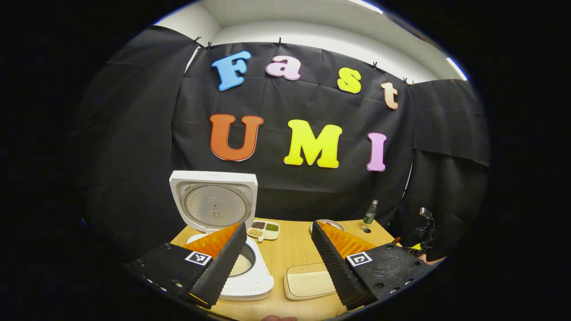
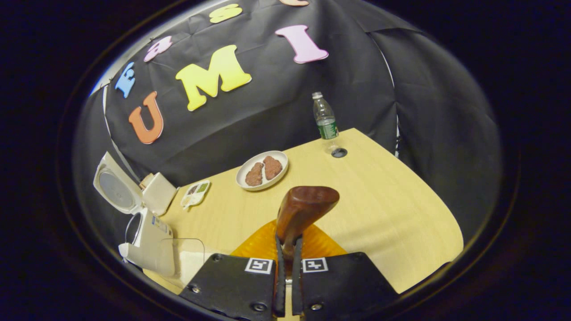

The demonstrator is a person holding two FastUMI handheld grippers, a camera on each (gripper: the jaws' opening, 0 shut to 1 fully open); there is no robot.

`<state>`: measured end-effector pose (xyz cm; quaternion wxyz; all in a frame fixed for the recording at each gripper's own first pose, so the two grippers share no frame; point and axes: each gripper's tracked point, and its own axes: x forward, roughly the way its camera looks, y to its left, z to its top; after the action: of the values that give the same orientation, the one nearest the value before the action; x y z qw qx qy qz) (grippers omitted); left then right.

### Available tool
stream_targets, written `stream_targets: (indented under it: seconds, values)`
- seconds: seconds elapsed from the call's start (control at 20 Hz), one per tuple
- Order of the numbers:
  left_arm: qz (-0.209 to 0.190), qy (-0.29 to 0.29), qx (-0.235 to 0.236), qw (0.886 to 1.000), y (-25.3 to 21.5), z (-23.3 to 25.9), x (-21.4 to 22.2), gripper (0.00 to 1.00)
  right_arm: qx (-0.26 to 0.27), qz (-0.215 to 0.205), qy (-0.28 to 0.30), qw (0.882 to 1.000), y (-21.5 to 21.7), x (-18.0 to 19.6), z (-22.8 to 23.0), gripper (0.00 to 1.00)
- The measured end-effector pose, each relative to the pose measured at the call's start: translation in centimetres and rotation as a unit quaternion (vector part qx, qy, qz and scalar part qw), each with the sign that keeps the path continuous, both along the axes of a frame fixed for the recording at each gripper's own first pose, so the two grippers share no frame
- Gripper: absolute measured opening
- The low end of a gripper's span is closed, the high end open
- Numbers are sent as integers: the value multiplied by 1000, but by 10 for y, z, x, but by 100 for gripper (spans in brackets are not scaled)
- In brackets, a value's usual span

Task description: Close the left gripper, press the button to open the rice cooker; take a wooden spoon from the chopstick holder with the right hand, scoop a spoonful of rice and pour it into the rice cooker, then put the wooden spoon back into the chopstick holder.

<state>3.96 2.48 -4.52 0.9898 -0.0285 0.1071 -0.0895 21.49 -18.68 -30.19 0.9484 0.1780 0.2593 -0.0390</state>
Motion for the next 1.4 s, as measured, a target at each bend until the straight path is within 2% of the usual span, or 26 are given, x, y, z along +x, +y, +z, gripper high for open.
stream_targets:
  seconds: [0.35, 0.4, 0.45, 0.5, 0.55, 0.6, 0.75, 0.9, 1.0, 1.1, 1.2, 1.3, 1.4]
  values:
    - [1, -5, 0, 1000, -8, 6, 2, 94, 27, 12, -3, 1000, 6, 4, -4, 20]
    - [2, -7, 0, 1000, -7, 7, 3, 94, 19, 17, -2, 1000, 6, 3, -2, 33]
    - [3, -9, -1, 1000, -6, 9, 3, 94, 13, 21, -1, 1000, 5, 0, 1, 41]
    - [3, -13, -2, 1000, -6, 11, 2, 94, 10, 20, -3, 1000, 2, -1, 6, 54]
    - [5, -17, -3, 1000, -5, 13, 2, 94, 8, 15, -5, 1000, -5, 2, 17, 62]
    - [6, -20, -4, 1000, -2, 16, 3, 94, 5, 8, -10, 1000, -12, 1, 24, 73]
    - [16, -34, -3, 999, 12, 24, 10, 94, 6, -22, -29, 999, -33, -9, 55, 80]
    - [26, -50, -7, 998, 25, 35, 22, 94, -3, -44, -61, 997, -52, -27, 98, 81]
    - [30, -59, -12, 998, 33, 45, 32, 94, -33, -49, -86, 995, -60, -41, 131, 80]
    - [34, -74, -13, 997, 40, 61, 42, 94, -74, -51, -112, 990, -65, -60, 163, 84]
    - [46, -92, -4, 995, 54, 77, 57, 94, -116, -50, -133, 983, -61, -78, 195, 100]
    - [58, -100, -1, 993, 65, 86, 75, 94, -146, -46, -150, 977, -54, -95, 218, 100]
    - [75, -101, 1, 992, 79, 95, 94, 94, -149, -40, -159, 975, -40, -111, 233, 100]
